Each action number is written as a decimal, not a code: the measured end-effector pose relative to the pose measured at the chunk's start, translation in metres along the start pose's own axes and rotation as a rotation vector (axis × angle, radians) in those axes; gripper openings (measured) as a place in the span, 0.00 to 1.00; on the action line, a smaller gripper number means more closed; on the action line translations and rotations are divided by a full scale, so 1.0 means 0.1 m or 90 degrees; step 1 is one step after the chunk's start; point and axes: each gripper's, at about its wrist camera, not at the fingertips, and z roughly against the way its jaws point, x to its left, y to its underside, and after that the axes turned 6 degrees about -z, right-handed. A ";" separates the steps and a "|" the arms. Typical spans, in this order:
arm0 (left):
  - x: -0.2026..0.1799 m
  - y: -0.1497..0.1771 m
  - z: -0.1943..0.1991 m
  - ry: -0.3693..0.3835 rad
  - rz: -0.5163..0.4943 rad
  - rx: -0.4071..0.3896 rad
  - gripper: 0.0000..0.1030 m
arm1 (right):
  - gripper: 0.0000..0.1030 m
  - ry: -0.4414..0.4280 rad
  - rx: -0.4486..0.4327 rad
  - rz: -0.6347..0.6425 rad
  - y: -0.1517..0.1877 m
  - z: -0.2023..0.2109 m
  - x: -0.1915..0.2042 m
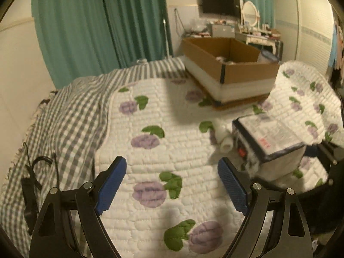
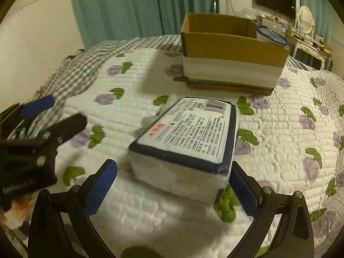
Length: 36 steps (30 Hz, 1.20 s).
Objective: Organize soft objects
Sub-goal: 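Grasp the white-and-navy tissue pack with the right tool while the left tool grasps the white pipe fitting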
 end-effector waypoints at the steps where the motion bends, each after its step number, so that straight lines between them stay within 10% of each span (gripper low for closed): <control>1: 0.01 0.01 -0.02 0.006 0.005 0.001 0.85 | 0.99 0.009 0.000 -0.005 -0.02 -0.04 -0.01; 17: -0.42 -0.29 -0.37 0.098 0.011 0.050 0.85 | 0.81 0.046 -0.069 -0.062 -0.33 0.22 -0.85; 25: -0.75 -0.34 -1.02 0.057 0.027 0.098 0.81 | 0.81 0.036 -0.080 -0.081 -0.47 0.11 -1.19; 29: -0.79 -0.31 -1.14 0.046 0.019 0.108 0.65 | 0.81 0.035 -0.067 -0.051 -0.47 -0.05 -1.14; 31: -0.79 -0.32 -1.12 0.048 0.019 0.101 0.41 | 0.81 0.027 -0.061 -0.052 -0.45 -0.09 -1.16; 36: -0.80 -0.37 -1.03 0.056 0.009 0.090 0.29 | 0.81 0.018 -0.063 -0.052 -0.42 -0.09 -1.15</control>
